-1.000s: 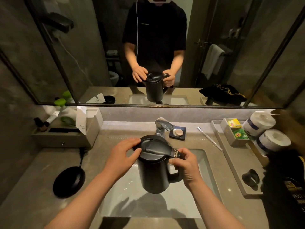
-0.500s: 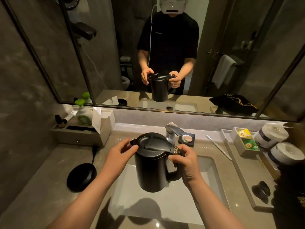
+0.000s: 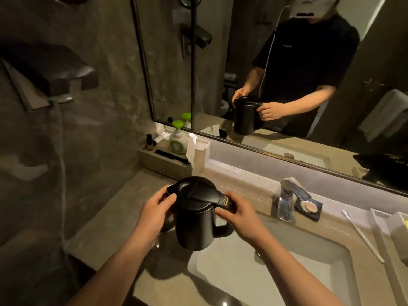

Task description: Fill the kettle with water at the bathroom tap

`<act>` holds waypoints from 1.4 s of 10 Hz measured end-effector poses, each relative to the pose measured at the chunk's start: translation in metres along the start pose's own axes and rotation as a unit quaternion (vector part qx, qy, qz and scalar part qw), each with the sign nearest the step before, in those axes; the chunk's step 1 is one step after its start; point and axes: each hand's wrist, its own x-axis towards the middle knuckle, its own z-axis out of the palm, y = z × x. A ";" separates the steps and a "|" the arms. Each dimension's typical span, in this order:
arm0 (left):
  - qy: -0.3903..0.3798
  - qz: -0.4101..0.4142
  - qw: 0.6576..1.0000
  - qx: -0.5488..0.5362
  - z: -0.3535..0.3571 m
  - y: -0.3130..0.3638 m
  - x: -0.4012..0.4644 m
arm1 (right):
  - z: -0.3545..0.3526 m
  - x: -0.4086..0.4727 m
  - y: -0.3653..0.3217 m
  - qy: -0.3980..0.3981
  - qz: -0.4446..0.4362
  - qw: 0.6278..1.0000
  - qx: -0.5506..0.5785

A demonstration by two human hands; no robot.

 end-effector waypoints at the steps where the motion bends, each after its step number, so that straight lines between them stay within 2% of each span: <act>1: 0.031 0.009 0.999 -0.034 -0.025 0.002 0.012 | 0.028 0.027 -0.005 -0.037 -0.005 0.999 -0.014; 3: 0.069 0.005 0.997 -0.039 -0.063 0.003 0.045 | 0.068 0.077 -0.008 -0.070 -0.015 0.996 -0.046; 6: 0.078 -0.017 0.997 -0.025 -0.089 -0.019 0.076 | 0.094 0.102 0.008 -0.084 -0.010 0.995 -0.055; 13: 0.067 -0.008 0.998 -0.002 -0.091 -0.039 0.079 | 0.098 0.101 0.014 -0.118 0.023 0.989 -0.088; 14: 0.105 -0.036 0.994 -0.006 -0.090 -0.042 0.064 | 0.092 0.095 0.005 -0.081 0.038 0.992 -0.093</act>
